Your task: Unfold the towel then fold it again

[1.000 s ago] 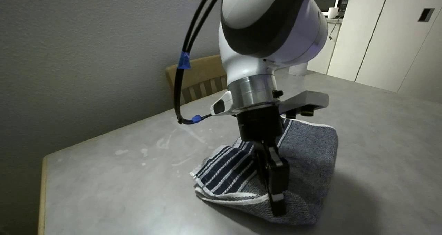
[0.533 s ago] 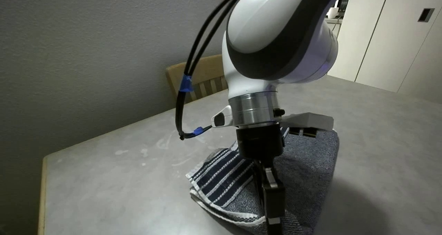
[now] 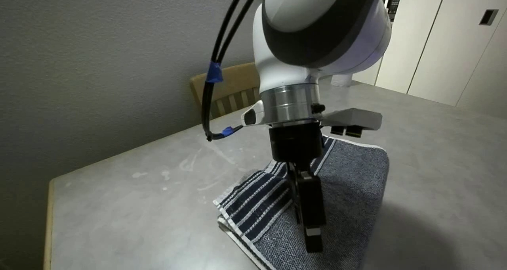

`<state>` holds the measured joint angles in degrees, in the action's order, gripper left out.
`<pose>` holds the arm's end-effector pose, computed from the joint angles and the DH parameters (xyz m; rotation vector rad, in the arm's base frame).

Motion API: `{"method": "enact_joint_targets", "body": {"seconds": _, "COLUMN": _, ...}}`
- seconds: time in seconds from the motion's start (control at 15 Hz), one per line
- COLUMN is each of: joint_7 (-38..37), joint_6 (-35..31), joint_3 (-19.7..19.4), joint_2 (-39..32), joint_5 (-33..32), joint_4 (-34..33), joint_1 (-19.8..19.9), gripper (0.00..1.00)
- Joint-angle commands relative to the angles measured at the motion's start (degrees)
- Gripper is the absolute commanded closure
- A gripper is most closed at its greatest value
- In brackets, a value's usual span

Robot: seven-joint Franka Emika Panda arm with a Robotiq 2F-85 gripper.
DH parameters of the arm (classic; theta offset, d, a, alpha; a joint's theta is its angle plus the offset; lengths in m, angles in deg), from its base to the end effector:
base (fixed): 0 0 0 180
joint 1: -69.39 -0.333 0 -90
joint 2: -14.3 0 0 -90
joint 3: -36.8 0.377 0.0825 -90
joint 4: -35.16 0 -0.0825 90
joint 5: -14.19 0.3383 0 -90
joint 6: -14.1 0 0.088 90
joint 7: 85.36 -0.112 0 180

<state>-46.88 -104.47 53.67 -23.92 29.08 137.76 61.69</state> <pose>0.5660 0.2505 0.2494 -2.4055 -1.1691 0.4356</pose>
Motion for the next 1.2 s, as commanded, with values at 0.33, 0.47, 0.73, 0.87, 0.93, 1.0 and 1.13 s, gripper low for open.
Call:
{"method": "enact_joint_targets", "body": {"seconds": 0.33, "joint_7": -2.49, "joint_6": -6.41, "joint_3": -4.37, "joint_2": 7.04, "joint_5": -1.87, "joint_4": 9.58, "joint_1": 4.29, "gripper": 0.26}}
{"method": "enact_joint_targets", "body": {"seconds": 0.47, "joint_7": -3.88, "joint_6": -9.41, "joint_3": -6.02, "joint_2": 6.84, "joint_5": -2.26, "joint_4": 11.71, "joint_1": 5.22, "gripper": 0.4}}
{"method": "enact_joint_targets", "body": {"seconds": 0.73, "joint_7": -9.27, "joint_6": -14.19, "joint_3": -8.73, "joint_2": 6.46, "joint_5": -4.59, "joint_4": 14.48, "joint_1": 5.89, "gripper": 0.68}}
{"method": "enact_joint_targets", "body": {"seconds": 0.87, "joint_7": -12.42, "joint_6": -15.25, "joint_3": -9.57, "joint_2": 6.72, "joint_5": -6.58, "joint_4": 15.03, "joint_1": 5.86, "gripper": 0.82}}
{"method": "enact_joint_targets", "body": {"seconds": 0.93, "joint_7": -14.04, "joint_6": -15.17, "joint_3": -9.97, "joint_2": 6.98, "joint_5": -7.67, "joint_4": 14.98, "joint_1": 5.65, "gripper": 0.9}}
{"method": "enact_joint_targets", "body": {"seconds": 1.0, "joint_7": -15.84, "joint_6": -15.06, "joint_3": -10.43, "joint_2": 6.98, "joint_5": -9.03, "joint_4": 14.81, "joint_1": 5.39, "gripper": 0.96}}
{"method": "enact_joint_targets", "body": {"seconds": 1.13, "joint_7": -18.94, "joint_6": -14.92, "joint_3": -11.05, "joint_2": 6.94, "joint_5": -11.3, "joint_4": 14.61, "joint_1": 5.17, "gripper": 1.0}}
